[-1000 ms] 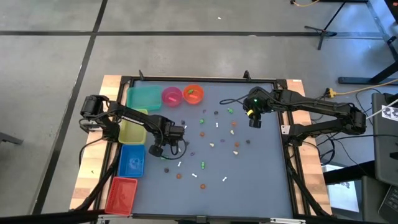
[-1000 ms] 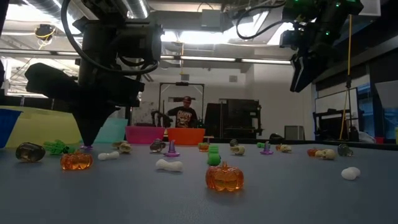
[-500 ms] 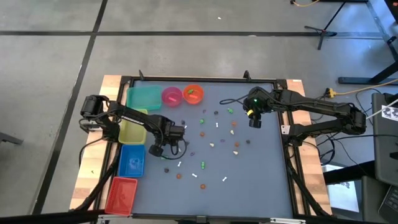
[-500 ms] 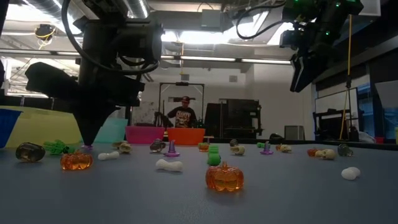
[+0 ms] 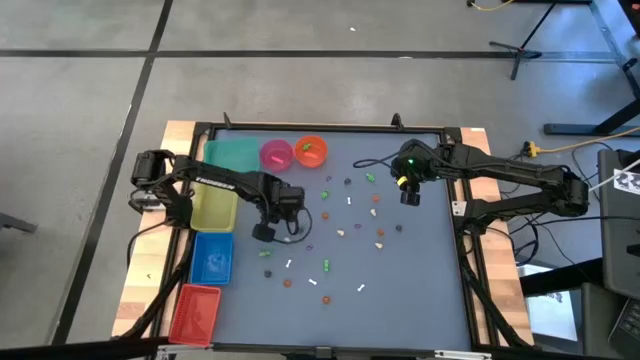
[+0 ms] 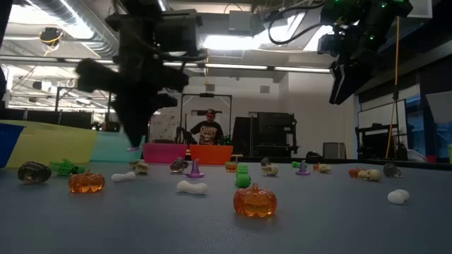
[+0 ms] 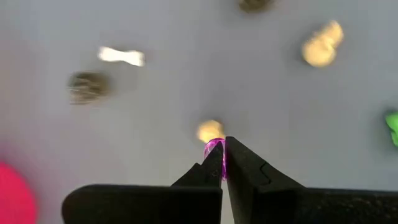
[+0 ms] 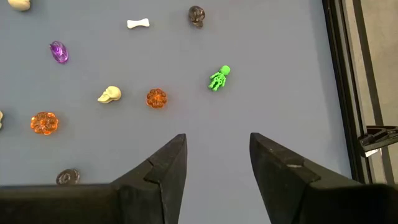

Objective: Sort Halloween decoration
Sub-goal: Put the purple witch hat toy into the pink bin

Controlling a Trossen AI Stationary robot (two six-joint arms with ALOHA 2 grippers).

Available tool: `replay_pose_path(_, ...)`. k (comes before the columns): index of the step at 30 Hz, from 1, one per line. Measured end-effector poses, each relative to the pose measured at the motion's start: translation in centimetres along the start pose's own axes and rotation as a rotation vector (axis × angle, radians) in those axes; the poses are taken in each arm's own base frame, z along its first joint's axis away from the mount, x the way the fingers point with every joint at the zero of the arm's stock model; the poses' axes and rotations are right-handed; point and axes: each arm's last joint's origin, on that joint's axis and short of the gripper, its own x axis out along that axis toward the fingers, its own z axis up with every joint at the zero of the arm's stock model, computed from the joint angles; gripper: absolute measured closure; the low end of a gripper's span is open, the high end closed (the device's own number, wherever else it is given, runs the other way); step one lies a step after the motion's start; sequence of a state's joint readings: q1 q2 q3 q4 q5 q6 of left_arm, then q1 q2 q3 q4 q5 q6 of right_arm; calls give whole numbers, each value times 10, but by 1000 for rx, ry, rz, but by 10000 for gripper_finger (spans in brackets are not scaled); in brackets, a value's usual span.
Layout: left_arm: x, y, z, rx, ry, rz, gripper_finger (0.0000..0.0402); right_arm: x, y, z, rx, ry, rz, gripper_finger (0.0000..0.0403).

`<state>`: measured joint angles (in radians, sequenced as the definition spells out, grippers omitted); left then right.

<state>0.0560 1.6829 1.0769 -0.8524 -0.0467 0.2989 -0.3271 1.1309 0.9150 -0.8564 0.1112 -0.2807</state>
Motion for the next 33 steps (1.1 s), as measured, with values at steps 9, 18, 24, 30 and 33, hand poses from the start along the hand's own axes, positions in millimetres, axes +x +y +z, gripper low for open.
replay_pose_path(9,-11,48,-5,-95,-52,66,401,0,0,0,0,0,0,230)
replay_pose_path(18,-11,95,-22,-231,-117,138,401,0,0,0,0,0,0,230)
replay_pose_path(24,-12,120,-31,-314,-171,189,401,0,0,0,0,0,0,230)
replay_pose_path(30,-14,137,-38,-368,-217,232,401,0,0,0,0,0,0,230)
replay_pose_path(33,-14,142,-43,-392,-211,255,401,0,0,0,0,0,0,230)
